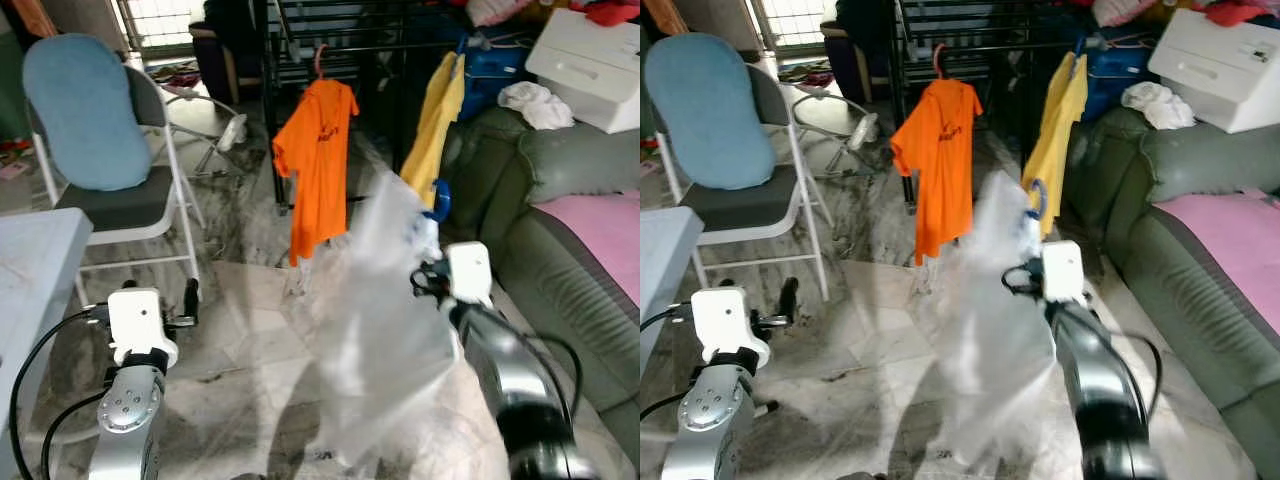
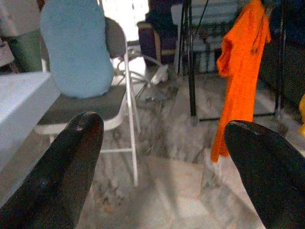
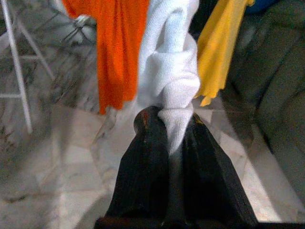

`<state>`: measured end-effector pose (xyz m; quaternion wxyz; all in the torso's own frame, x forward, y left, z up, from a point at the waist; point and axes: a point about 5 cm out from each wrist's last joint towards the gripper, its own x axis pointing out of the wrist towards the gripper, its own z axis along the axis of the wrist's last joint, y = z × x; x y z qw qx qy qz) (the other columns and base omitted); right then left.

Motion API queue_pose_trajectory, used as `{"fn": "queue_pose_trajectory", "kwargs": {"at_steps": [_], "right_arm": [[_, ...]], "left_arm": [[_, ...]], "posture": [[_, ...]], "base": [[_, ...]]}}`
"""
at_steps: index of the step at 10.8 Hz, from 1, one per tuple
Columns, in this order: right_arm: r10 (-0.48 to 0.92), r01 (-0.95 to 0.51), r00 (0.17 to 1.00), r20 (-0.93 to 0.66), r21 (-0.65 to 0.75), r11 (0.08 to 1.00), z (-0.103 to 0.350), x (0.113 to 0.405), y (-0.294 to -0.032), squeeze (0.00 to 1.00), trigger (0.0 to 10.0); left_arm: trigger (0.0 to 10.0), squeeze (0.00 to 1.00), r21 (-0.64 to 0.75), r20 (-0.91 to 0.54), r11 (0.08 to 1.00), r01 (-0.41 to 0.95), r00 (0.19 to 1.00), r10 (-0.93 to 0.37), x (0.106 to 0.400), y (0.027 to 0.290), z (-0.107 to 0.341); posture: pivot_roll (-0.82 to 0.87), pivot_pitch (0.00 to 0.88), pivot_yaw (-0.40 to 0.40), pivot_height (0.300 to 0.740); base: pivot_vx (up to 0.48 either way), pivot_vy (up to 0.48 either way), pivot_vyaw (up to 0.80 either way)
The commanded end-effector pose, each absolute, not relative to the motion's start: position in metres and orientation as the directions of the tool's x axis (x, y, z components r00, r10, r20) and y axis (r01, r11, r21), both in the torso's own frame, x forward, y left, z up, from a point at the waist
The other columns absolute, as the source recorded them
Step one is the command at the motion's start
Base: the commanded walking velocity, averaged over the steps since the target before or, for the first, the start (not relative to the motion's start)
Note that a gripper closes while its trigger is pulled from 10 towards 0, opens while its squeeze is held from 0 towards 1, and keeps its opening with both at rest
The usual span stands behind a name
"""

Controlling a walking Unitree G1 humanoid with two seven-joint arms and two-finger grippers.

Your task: Hang hanger

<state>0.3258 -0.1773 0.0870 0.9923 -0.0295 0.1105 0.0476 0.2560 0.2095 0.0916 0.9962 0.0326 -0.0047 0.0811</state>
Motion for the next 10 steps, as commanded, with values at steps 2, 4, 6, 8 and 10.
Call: {"fn": "queue_pose_trajectory", "kwargs": {"at_steps": [2, 4, 6, 8, 10], "right_arm": [[0.036, -0.043, 0.992, -0.124, -0.057, 0.997, 0.106, 0.324, -0.181, 0.0, 10.0], [0.01, -0.018, 0.992, -0.129, -0.062, 0.998, 0.101, 0.327, -0.179, 0.0, 10.0], [-0.017, 0.008, 0.986, -0.163, -0.056, 0.998, 0.096, 0.331, -0.175, 0.0, 10.0], [-0.045, 0.035, 0.981, -0.191, -0.056, 0.998, 0.092, 0.336, -0.174, 0.0, 10.0], [-0.047, 0.033, 0.982, -0.185, -0.077, 0.996, 0.091, 0.338, -0.174, 0.0, 10.0]], "left_arm": [[10.0, 0.0, 0.04, 0.04, 0.989, -0.143, 0.989, 0.141, 0.253, 0.199, 0.098], [10.0, 0.0, 0.01, 0.02, 0.99, -0.142, 0.99, 0.142, 0.258, 0.192, 0.09], [10.0, 0.0, 0.031, 0.023, 0.992, -0.123, 0.992, 0.122, 0.263, 0.19, 0.091], [10.0, 0.0, 0.044, 0.037, 0.991, -0.124, 0.992, 0.123, 0.269, 0.196, 0.095], [10.0, 0.0, 0.021, 0.031, 0.989, -0.145, 0.989, 0.144, 0.27, 0.196, 0.092]], "posture": [[-0.04, 0.0, -0.015, 0.74], [-0.04, 0.0, -0.016, 0.74], [-0.03, 0.0, -0.01, 0.74], [-0.01, 0.0, -0.001, 0.74], [-0.01, 0.0, 0.004, 0.74]], "base": [[0.0, 0.0, 0.0], [0.279, 0.0, 0.0], [0.321, 0.0, 0.0], [0.341, 0.0, 0.0], [0.352, 0.0, 0.0]]}}
